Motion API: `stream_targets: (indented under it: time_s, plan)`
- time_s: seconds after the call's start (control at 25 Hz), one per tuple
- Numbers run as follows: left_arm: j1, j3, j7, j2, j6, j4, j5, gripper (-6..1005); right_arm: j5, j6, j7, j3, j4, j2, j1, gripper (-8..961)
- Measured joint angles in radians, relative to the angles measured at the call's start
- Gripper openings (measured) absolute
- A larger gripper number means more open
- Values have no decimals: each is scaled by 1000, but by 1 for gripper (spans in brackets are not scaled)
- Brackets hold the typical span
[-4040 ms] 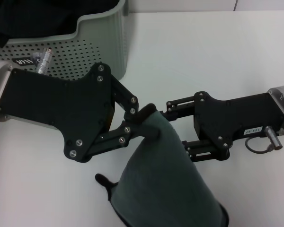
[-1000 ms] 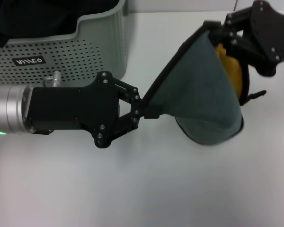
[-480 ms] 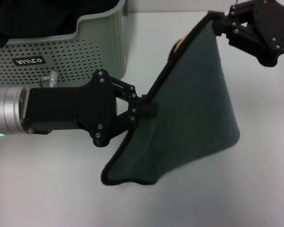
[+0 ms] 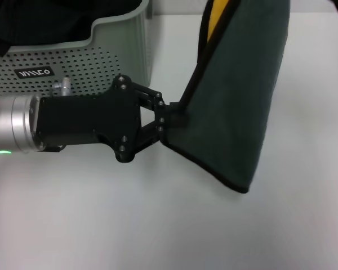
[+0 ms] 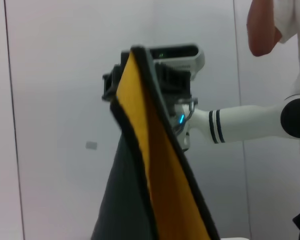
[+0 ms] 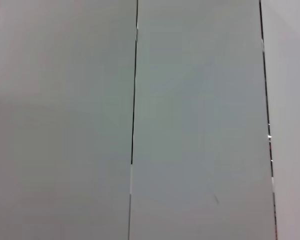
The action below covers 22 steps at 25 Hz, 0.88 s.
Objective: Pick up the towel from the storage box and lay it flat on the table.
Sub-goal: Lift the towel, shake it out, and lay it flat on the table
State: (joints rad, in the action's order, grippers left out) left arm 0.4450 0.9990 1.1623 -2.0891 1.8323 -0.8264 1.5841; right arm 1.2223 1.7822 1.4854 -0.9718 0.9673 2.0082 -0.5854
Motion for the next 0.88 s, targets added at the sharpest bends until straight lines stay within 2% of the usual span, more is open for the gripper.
stream_targets:
  time_s: [0.24,0.48,0.88]
  plan:
    - [9,5,19,-2,-50,3,-1,48,-1,-9,65,-3,36,-15,-42,12]
    - [16,7,34,-3,-73,25,2,47,2,-15,73,-5,43,-11,-64,12]
    - [14,7,61,-3,-81,43,20,82,-2,-23,91,-2,65,-18,-70,13]
